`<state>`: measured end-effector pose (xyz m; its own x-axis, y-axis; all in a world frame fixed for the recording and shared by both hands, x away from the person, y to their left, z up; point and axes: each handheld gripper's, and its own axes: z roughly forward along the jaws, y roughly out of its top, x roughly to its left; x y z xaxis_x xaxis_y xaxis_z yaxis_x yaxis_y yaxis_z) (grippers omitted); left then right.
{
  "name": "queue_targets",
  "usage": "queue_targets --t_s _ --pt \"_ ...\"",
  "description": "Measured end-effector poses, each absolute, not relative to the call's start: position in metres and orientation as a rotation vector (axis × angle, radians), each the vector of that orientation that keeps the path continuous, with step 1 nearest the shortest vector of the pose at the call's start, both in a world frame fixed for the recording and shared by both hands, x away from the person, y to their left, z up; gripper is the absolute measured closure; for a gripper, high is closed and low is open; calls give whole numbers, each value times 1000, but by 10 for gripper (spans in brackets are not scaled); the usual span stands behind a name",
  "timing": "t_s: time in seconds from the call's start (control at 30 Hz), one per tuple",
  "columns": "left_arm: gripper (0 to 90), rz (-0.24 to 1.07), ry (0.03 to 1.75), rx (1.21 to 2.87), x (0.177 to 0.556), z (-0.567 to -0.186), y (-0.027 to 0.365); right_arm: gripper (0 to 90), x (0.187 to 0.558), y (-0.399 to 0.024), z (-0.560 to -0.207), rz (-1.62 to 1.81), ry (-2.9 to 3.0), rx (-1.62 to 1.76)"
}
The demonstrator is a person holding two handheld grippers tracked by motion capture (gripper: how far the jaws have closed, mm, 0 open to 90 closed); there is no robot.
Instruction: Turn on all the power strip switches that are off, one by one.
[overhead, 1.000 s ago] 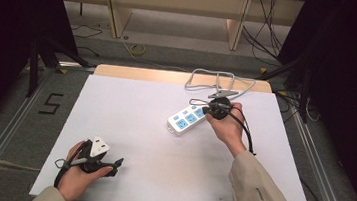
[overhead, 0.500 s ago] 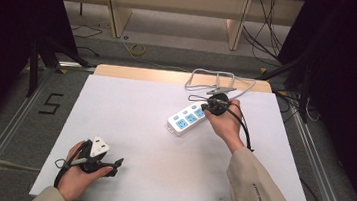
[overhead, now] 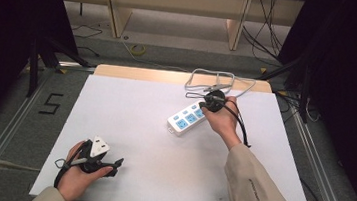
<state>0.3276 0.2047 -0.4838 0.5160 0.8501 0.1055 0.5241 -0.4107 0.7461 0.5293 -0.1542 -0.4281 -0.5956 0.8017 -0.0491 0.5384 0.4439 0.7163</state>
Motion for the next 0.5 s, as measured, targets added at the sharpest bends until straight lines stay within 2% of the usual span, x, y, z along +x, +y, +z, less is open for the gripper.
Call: queue_targets --t_s 0.5 --pt "193 633 1113 2096 328 -484 205 900 545 -141 -436 950 2315 1153"
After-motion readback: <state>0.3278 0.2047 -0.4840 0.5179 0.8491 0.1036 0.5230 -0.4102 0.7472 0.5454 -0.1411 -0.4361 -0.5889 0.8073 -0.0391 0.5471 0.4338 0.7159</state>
